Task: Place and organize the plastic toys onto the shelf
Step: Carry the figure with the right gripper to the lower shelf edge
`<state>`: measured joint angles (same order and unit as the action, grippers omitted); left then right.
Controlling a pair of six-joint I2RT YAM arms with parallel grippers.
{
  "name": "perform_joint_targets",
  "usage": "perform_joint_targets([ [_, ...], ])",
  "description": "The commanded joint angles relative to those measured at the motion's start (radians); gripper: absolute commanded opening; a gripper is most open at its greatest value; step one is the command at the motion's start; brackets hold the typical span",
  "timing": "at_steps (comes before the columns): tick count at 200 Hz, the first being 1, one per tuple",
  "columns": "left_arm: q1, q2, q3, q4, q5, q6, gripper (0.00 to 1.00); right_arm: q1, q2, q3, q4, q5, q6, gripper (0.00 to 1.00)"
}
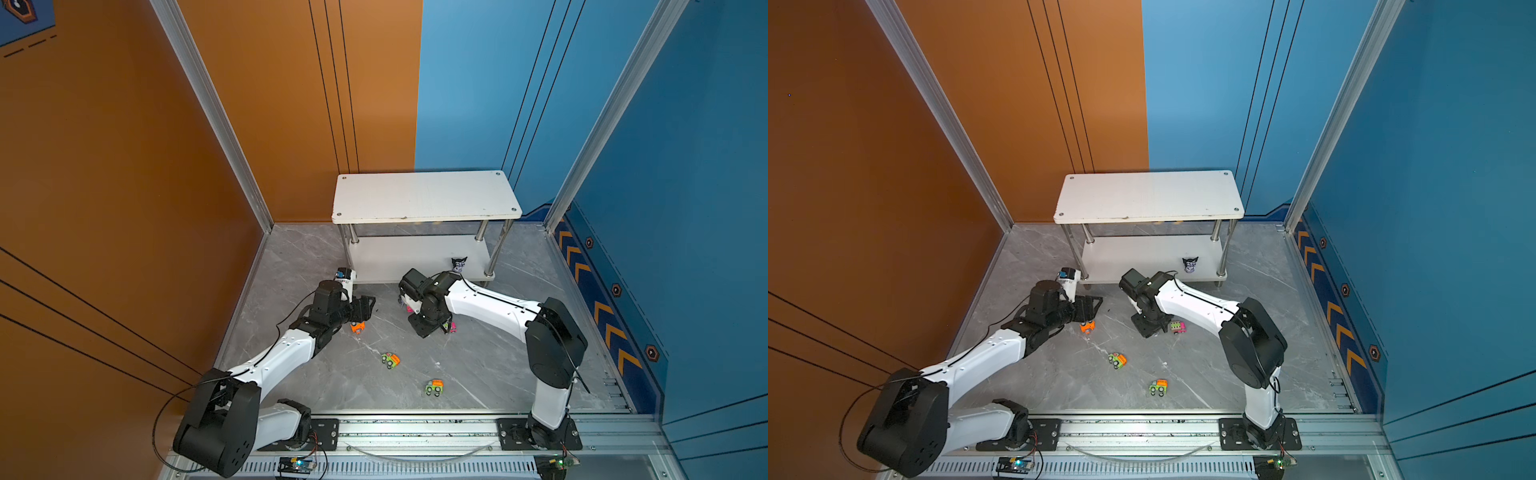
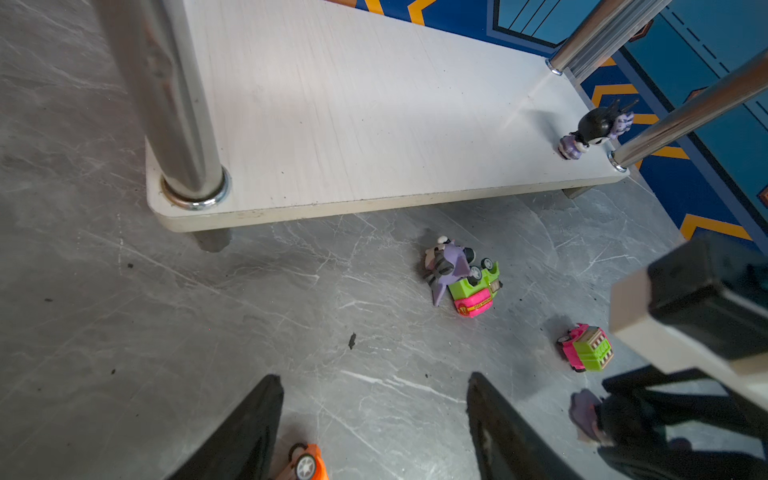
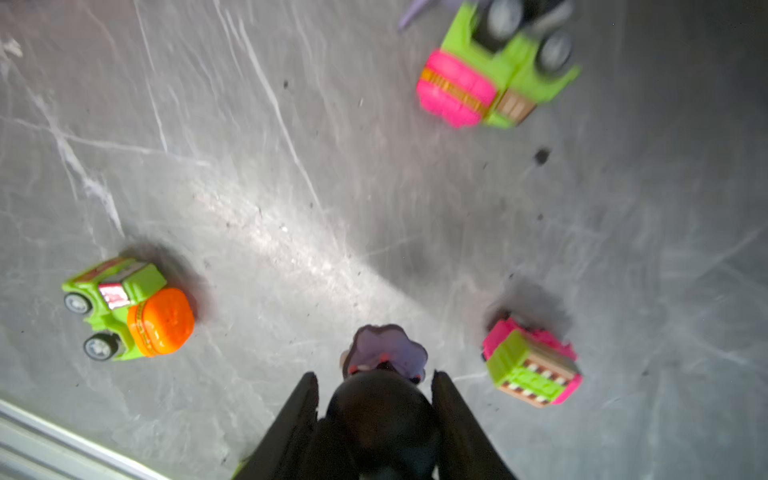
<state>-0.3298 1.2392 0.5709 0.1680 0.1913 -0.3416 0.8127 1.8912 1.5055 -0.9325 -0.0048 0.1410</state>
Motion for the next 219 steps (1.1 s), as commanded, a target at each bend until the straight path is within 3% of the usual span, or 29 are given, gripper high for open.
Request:
perform_joint_targets([
  [1,0.014,0.003,0.021,0.003,0.022,-0.007,0.72,-0.048,0.037,0.115,-0.062,0.086,-0.143,0.22],
  [36,0.015,-0.011,0.019,-0.008,0.011,-0.004,0.72,-0.157,0.117,0.275,-0.081,0.104,-0.187,0.22],
  [90,0.017,-0.001,0.030,-0.018,0.012,-0.004,0.72,-0.210,0.223,0.422,-0.086,0.145,-0.210,0.21],
  [148,0.016,0.003,0.030,-0.027,0.015,-0.005,0.72,-0.231,0.289,0.499,-0.083,0.181,-0.233,0.21],
  [219,0.017,0.029,0.045,-0.030,0.020,-0.008,0.72,-0.250,0.284,0.504,-0.028,0.141,-0.224,0.20],
])
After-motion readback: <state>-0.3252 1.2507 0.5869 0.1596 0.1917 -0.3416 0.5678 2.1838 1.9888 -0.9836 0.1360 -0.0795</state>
